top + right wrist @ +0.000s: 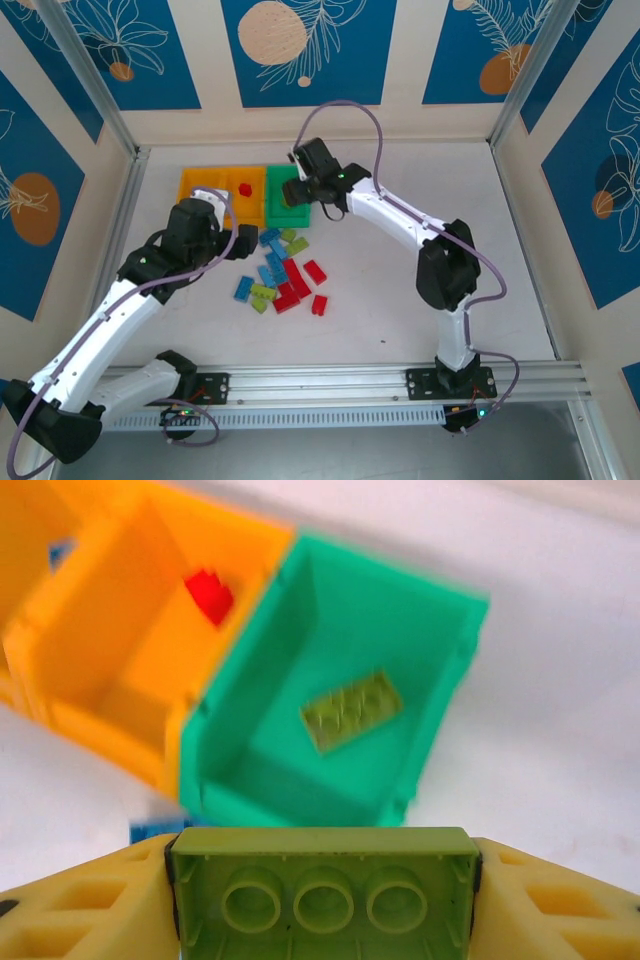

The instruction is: Sort the legos into containers by color

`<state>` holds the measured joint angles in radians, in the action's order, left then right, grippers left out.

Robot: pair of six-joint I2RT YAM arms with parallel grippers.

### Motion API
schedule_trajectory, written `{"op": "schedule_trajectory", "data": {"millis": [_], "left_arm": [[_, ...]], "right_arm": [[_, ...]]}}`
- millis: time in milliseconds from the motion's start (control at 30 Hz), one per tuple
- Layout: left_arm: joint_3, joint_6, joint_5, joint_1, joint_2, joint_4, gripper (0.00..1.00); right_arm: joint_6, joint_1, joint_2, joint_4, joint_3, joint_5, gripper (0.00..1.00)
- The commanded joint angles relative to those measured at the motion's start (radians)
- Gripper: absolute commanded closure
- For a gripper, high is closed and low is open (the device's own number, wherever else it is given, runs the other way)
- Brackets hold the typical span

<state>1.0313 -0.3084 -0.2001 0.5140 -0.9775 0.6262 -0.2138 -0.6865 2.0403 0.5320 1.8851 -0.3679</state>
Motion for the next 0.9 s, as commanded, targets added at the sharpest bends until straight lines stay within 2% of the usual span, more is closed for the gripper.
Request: {"op": "schedule_trajectory", "data": {"millis": [0, 200, 333, 400, 567, 700, 867], "left_arm": [[0.017, -0.124, -0.024, 0.003, -0.011, 0.033, 0.07], [-0.009, -0.173, 0.027, 0.003, -0.026, 0.041, 0.06], [-0.035, -0.216, 0.046, 0.002, -0.033, 0.046, 0.05], [-0.048, -0.229, 0.057, 0.003, -0.038, 0.043, 0.05], [-0.055, -0.262, 0.048, 0.003, -0.085, 0.057, 0.05], [-0.055, -0.301, 0.037, 0.003, -0.129, 0.094, 0.07], [-0.093, -0.289, 0.033, 0.0, -0.189, 0.18, 0.14]], "right_arm": [[0.073, 0.011, 0.16, -0.022, 0.133, -0.05, 0.46], [0.111, 0.012, 0.37, 0.029, 0.398, -0.047, 0.44], [0.138, 0.011, 0.437, 0.074, 0.503, -0.019, 0.27], [0.158, 0.006, 0.436, 0.086, 0.521, -0.009, 0.23], [0.161, 0.004, 0.386, 0.126, 0.53, 0.003, 0.15], [0.111, 0.012, 0.28, 0.196, 0.491, 0.036, 0.14], [0.027, 0.034, 0.038, 0.266, 0.292, 0.217, 0.16]]}}
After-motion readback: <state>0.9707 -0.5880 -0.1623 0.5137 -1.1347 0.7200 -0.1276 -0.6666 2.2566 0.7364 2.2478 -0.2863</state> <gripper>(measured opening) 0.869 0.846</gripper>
